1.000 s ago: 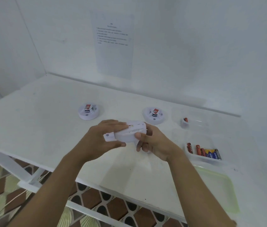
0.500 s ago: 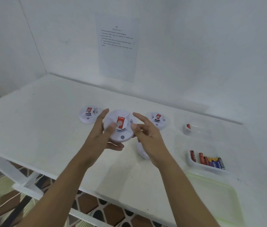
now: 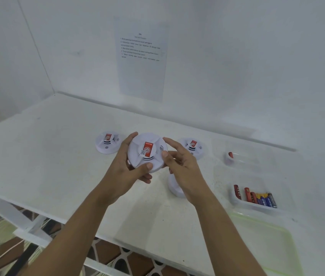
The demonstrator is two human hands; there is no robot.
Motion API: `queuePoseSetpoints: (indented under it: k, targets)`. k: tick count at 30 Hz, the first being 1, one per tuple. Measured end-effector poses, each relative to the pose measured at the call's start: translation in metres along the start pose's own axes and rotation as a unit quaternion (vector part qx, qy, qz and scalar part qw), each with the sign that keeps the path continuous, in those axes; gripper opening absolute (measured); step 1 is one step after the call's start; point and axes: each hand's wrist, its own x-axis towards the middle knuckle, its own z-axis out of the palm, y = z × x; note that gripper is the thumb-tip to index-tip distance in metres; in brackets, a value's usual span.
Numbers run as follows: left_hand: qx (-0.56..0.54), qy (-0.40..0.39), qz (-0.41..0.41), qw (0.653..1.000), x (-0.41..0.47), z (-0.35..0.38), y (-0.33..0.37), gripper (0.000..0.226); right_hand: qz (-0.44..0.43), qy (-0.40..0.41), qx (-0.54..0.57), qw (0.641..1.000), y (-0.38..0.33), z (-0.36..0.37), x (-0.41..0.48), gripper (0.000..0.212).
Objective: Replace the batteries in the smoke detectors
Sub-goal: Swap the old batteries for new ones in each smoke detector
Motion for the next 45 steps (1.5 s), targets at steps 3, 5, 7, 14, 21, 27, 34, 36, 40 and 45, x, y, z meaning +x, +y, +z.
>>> queuePoseSetpoints:
  k: [3, 5, 7, 14, 21, 27, 34, 36, 40, 45]
  targets:
    - [0.007, -0.001, -0.001, 1.0, 0.002, -0.004, 0.0, 0.077, -0.001, -0.003, 0.0, 1.0, -0.001, 0.002, 0.001, 0.037]
    - [0.01, -0.001, -0.003, 1.0, 0.003, -0.006, -0.001, 0.078, -0.002, -0.004, -0.002, 1.0, -0.001, 0.003, 0.002, 0.038]
    - [0.007, 0.0, -0.006, 1.0, 0.003, -0.008, -0.003, 0.08, -0.002, -0.005, -0.002, 1.0, -0.001, 0.005, 0.002, 0.037]
    - [0.008, 0.005, -0.004, 1.0, 0.0, -0.014, -0.007, 0.081, 0.002, -0.008, -0.003, 1.0, 0.001, 0.011, 0.002, 0.036]
    - [0.02, 0.007, 0.001, 1.0, -0.003, -0.027, -0.01, 0.082, 0.009, -0.015, 0.004, 1.0, 0.003, 0.024, 0.003, 0.037]
    - [0.027, 0.008, 0.006, 1.0, -0.004, -0.041, -0.014, 0.081, 0.011, -0.019, 0.011, 1.0, 0.001, 0.038, 0.005, 0.036]
    - [0.04, 0.008, 0.021, 0.999, -0.005, -0.062, -0.018, 0.081, 0.018, -0.033, 0.003, 0.999, 0.004, 0.059, 0.01, 0.048]
    - [0.051, 0.01, 0.028, 0.998, -0.006, -0.068, -0.02, 0.079, 0.016, -0.032, -0.002, 0.999, 0.008, 0.066, 0.011, 0.052]
    - [0.084, 0.015, 0.021, 0.996, -0.008, -0.083, -0.018, 0.07, 0.009, -0.025, -0.009, 1.0, 0.014, 0.077, 0.012, 0.051]
    - [0.151, 0.002, 0.007, 0.988, -0.003, -0.11, -0.007, 0.066, 0.011, -0.017, -0.007, 1.0, 0.016, 0.091, 0.018, 0.05]
